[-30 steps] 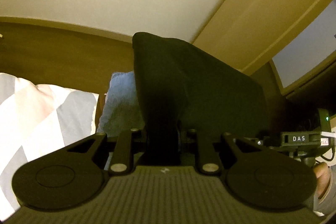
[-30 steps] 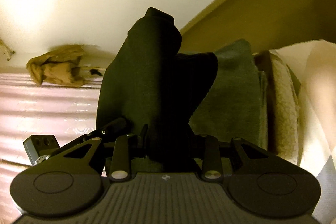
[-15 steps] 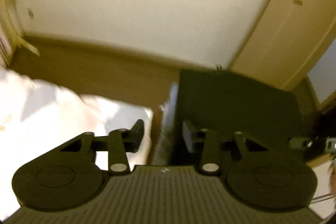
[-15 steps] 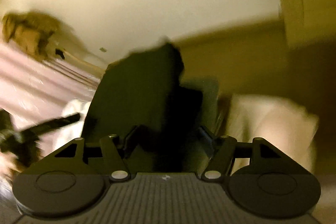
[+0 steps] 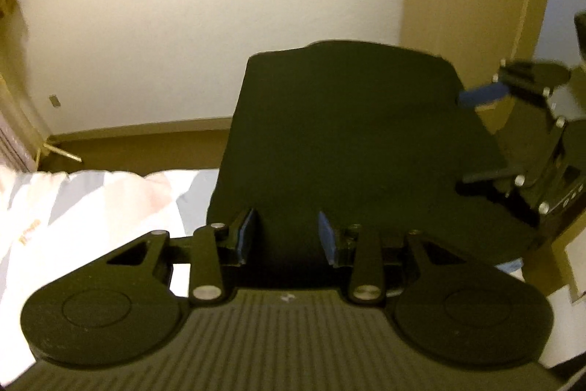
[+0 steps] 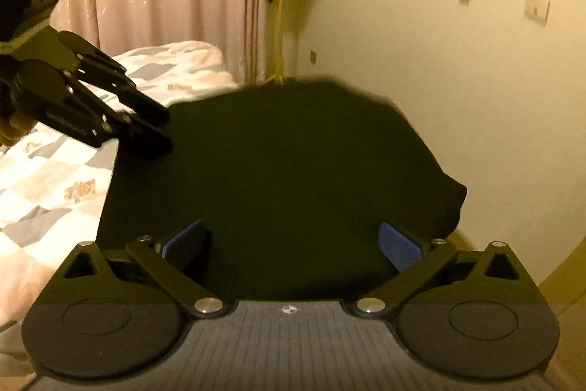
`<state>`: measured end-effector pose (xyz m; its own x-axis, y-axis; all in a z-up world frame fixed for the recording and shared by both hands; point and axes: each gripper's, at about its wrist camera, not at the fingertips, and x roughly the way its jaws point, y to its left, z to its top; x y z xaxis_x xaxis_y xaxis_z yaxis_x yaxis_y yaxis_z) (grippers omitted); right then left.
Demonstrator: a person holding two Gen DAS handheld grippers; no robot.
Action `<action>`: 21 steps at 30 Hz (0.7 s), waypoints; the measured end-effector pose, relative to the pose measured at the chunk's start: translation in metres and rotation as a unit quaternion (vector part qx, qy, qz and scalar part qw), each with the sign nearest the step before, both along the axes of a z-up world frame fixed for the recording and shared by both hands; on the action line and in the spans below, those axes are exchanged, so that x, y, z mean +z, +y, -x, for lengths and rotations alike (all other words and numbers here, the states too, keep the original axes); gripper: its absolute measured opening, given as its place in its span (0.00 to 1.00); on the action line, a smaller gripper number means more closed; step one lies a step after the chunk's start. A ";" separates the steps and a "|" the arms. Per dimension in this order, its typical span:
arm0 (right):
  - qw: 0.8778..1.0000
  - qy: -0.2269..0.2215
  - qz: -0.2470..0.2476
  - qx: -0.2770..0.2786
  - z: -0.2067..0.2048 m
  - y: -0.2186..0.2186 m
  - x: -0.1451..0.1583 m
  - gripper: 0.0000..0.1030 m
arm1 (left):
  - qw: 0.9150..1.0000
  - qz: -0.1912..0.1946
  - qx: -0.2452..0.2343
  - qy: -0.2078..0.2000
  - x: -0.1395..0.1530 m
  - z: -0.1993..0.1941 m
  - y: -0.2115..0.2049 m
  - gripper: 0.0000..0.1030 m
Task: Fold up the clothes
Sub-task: 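Carry the folded hoodie with both tools onto the stack of jeans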
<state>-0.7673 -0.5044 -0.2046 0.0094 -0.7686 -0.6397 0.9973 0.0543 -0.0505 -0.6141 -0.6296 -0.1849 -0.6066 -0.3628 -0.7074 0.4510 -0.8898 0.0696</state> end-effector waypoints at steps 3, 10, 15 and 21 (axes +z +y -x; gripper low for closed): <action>1.000 -0.005 -0.004 -0.008 -0.002 -0.001 0.002 1.00 | 1.000 0.014 0.009 0.001 0.005 0.001 0.008 0.32; 0.999 -0.009 0.025 0.022 0.016 0.012 0.023 1.00 | 0.998 0.002 0.059 0.004 0.016 0.009 0.019 0.31; 0.998 0.007 -0.031 0.047 0.009 0.019 -0.001 1.00 | 0.994 -0.005 0.110 -0.021 0.003 0.016 0.033 0.32; 1.000 -0.002 -0.006 0.029 0.010 0.048 0.038 0.98 | 0.981 0.003 0.192 -0.031 0.043 0.015 0.069 0.36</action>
<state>-0.7775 -0.4561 -0.1662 0.0558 -0.7593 -0.6483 0.9927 0.1118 -0.0456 -0.6287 -0.5610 -0.1422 -0.3802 -0.5611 -0.7353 0.7481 -0.6540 0.1122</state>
